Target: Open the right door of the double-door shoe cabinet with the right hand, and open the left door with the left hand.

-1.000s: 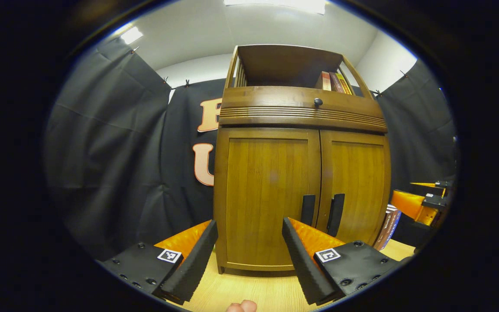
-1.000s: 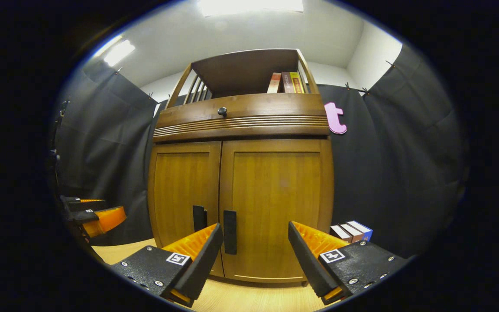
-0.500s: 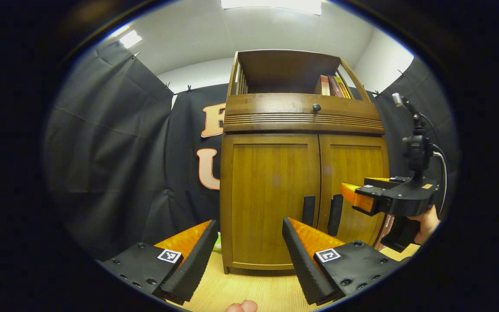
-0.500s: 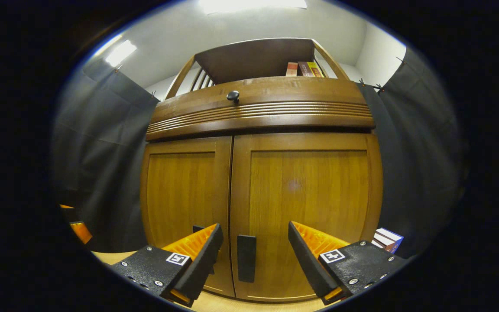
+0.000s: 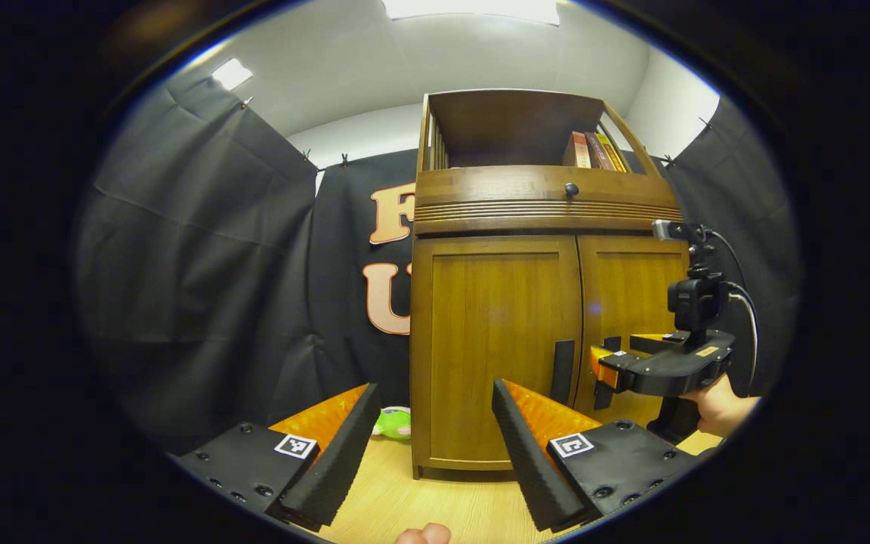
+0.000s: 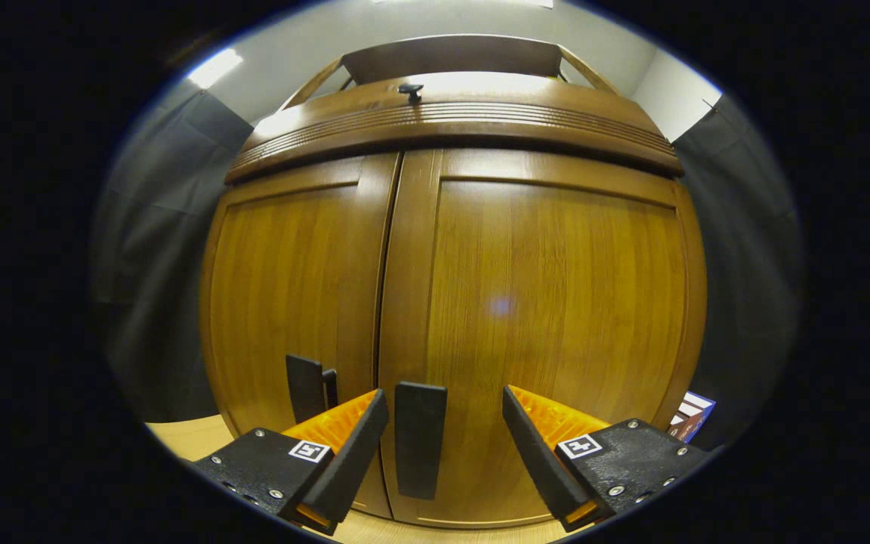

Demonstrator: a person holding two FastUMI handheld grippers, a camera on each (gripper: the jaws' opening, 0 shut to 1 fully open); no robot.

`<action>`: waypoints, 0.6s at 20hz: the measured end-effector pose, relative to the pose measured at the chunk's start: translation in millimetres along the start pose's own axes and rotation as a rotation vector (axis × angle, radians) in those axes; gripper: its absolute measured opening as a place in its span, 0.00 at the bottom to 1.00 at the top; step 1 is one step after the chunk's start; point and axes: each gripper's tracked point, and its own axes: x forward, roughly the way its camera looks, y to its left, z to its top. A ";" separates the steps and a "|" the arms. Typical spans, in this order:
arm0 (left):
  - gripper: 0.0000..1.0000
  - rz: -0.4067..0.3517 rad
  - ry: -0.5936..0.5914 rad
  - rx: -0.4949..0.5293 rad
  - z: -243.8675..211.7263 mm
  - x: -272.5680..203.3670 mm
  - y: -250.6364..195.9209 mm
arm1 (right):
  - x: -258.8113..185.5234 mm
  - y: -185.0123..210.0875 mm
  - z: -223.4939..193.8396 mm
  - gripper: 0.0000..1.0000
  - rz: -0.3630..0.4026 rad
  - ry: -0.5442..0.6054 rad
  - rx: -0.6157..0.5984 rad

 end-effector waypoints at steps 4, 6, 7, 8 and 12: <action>0.96 -0.040 -0.015 -0.016 3.4 4.7 -9.5 | 7.6 0.2 -3.6 0.93 -0.042 0.009 -0.027; 0.95 -0.061 -0.010 -0.028 1.8 7.4 -14.4 | 11.3 2.2 -4.0 0.84 -0.059 0.004 -0.063; 0.95 -0.068 -0.008 -0.029 1.3 8.4 -15.0 | 10.0 6.0 -4.8 0.92 -0.060 0.002 -0.064; 0.96 -0.073 -0.005 -0.027 0.8 10.3 -15.1 | 11.4 6.5 -5.2 0.91 -0.059 0.000 -0.052; 0.94 -0.093 0.004 -0.015 2.8 16.4 -16.3 | 9.4 7.0 -7.3 0.83 -0.056 0.004 -0.018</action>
